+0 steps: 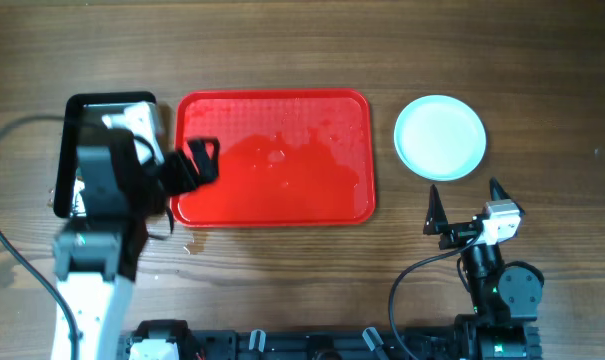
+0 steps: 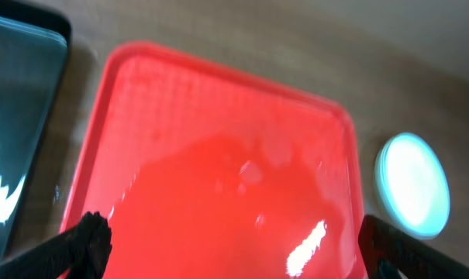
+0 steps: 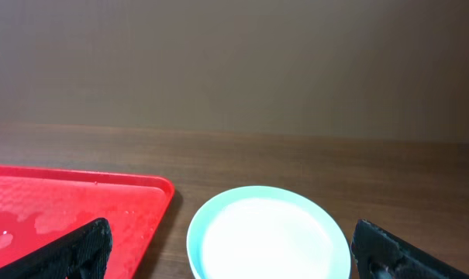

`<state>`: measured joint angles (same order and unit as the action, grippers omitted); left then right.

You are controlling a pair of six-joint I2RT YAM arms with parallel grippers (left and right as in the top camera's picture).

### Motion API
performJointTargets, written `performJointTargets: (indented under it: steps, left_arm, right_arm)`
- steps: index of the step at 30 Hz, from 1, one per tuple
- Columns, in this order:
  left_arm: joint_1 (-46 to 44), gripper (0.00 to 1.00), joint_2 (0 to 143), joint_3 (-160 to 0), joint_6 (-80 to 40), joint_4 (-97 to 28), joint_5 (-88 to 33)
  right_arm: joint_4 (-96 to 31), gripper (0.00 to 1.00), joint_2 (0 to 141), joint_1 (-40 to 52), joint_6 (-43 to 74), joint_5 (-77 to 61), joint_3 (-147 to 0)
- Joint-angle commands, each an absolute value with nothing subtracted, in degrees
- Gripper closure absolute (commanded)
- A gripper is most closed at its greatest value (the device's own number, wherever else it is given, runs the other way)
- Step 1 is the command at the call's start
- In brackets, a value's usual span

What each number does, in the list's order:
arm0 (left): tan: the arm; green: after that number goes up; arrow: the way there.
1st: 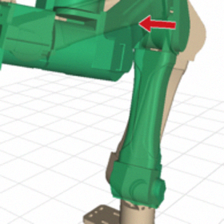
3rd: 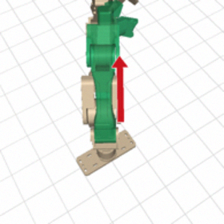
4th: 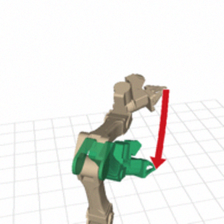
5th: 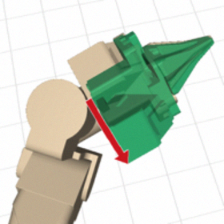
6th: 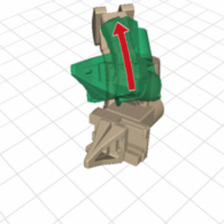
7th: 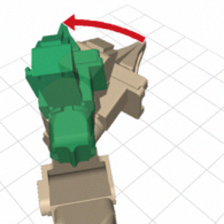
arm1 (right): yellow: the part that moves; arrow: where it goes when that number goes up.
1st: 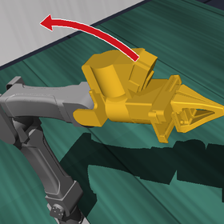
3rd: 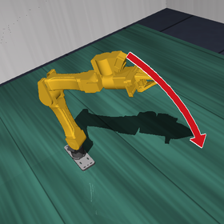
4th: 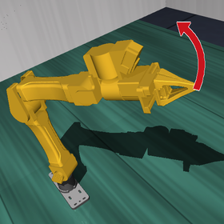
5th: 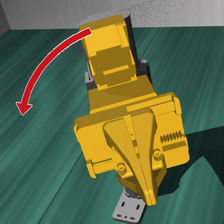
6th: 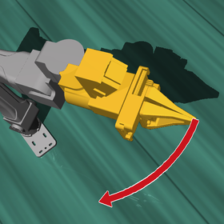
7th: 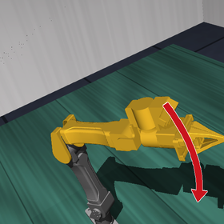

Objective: Clean dirty plates on tray and stack at the side

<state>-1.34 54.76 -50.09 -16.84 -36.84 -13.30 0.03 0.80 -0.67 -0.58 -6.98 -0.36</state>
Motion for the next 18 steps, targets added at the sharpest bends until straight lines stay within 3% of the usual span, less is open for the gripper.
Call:
performJointTargets:
  steps: [1, 11, 18]
  left_arm:
    - [-1.8, 0.00, 44.9, -37.9, -13.5, -30.2, -13.0]
    - [-1.8, 0.00, 17.8, -17.4, -14.0, -17.5, -16.1]
    - [-1.8, 0.00, 9.2, -12.7, -13.9, -9.8, -16.0]
  right_arm:
    - [0.3, 0.00, 0.2, -1.0, -1.5, -6.0, -0.3]
    - [0.3, 0.00, 0.2, -1.0, -1.5, -6.0, -0.3]
    - [0.3, 0.00, 0.2, -1.1, -1.5, -6.0, -0.3]
